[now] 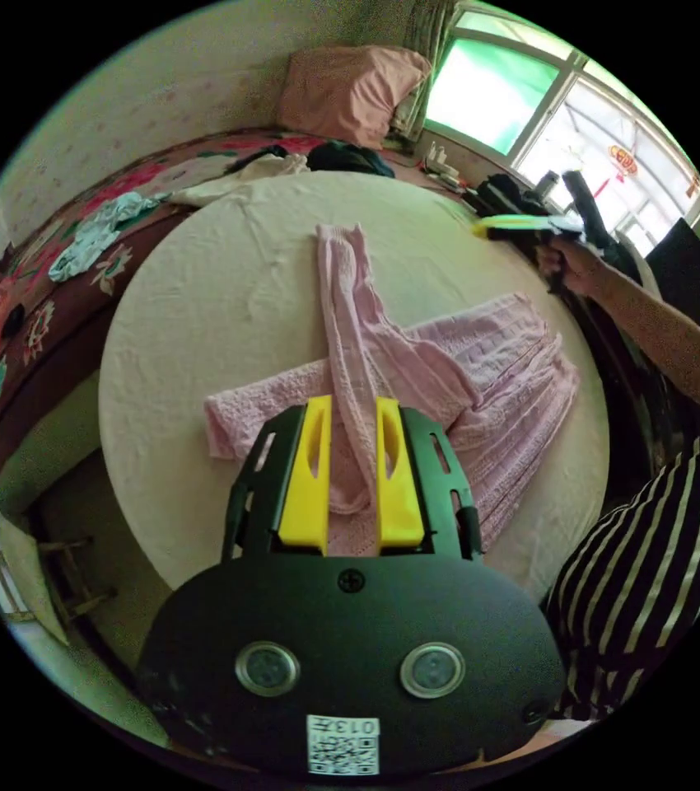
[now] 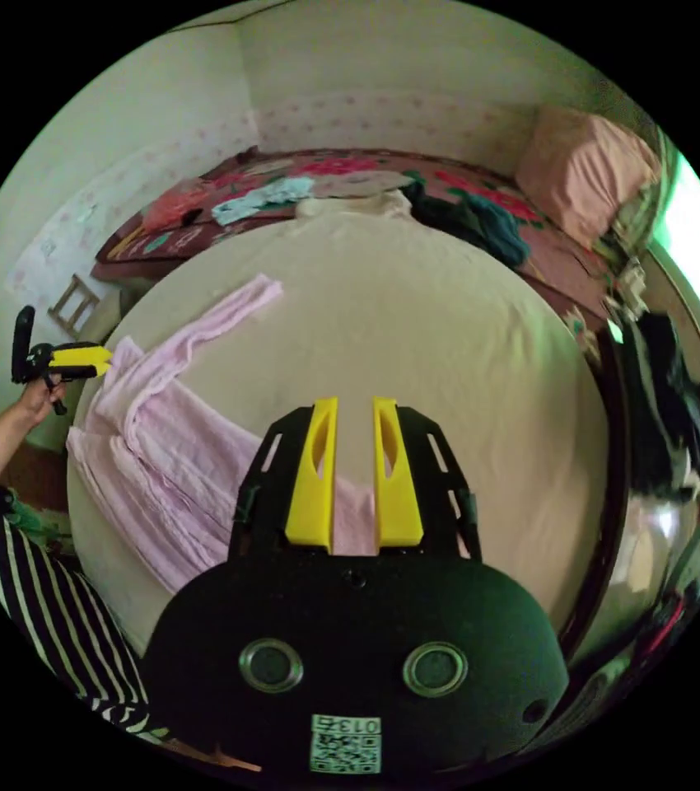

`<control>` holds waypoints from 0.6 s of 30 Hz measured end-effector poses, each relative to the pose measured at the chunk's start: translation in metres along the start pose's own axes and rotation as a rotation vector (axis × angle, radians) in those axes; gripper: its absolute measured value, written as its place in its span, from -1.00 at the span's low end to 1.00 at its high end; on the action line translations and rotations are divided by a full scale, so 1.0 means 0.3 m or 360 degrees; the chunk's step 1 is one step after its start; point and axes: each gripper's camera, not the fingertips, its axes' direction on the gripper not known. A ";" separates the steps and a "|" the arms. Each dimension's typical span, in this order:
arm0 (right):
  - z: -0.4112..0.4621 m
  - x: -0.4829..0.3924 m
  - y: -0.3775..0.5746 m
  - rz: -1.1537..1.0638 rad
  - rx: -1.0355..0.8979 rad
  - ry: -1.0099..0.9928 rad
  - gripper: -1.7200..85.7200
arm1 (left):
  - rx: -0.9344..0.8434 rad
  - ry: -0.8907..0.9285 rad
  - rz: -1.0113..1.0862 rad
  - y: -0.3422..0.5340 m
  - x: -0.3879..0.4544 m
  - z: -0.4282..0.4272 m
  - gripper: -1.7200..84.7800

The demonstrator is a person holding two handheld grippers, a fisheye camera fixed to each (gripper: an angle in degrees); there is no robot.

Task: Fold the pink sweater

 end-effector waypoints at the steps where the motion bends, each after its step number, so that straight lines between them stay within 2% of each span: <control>1: 0.037 -0.036 -0.061 -0.0001 0.0017 -0.0061 -0.77 | -0.0023 -0.0009 0.0005 -0.003 0.005 0.007 -0.76; 7: 0.231 -0.181 -0.340 -0.0030 -0.0088 -0.0220 -0.75 | -0.0230 0.0038 -0.0122 0.019 -0.018 0.059 -0.77; 9: 0.282 -0.219 -0.389 -0.0055 -0.0153 -0.0186 -0.76 | -0.0231 0.0179 -0.0227 0.034 -0.055 0.078 -0.79; 13: 0.394 -0.315 -0.408 -0.0199 -0.0396 -0.0114 -0.87 | -0.0254 0.0149 -0.0233 0.019 -0.063 0.076 -0.82; 16: 0.362 -0.386 -0.380 -0.0329 -0.0419 0.0009 -0.91 | -0.0288 0.0127 -0.0190 0.000 -0.056 0.073 -0.84; 18: 0.274 -0.415 -0.350 -0.0350 -0.0258 0.0024 -0.92 | -0.0292 0.0146 -0.0195 -0.006 -0.060 0.069 -0.87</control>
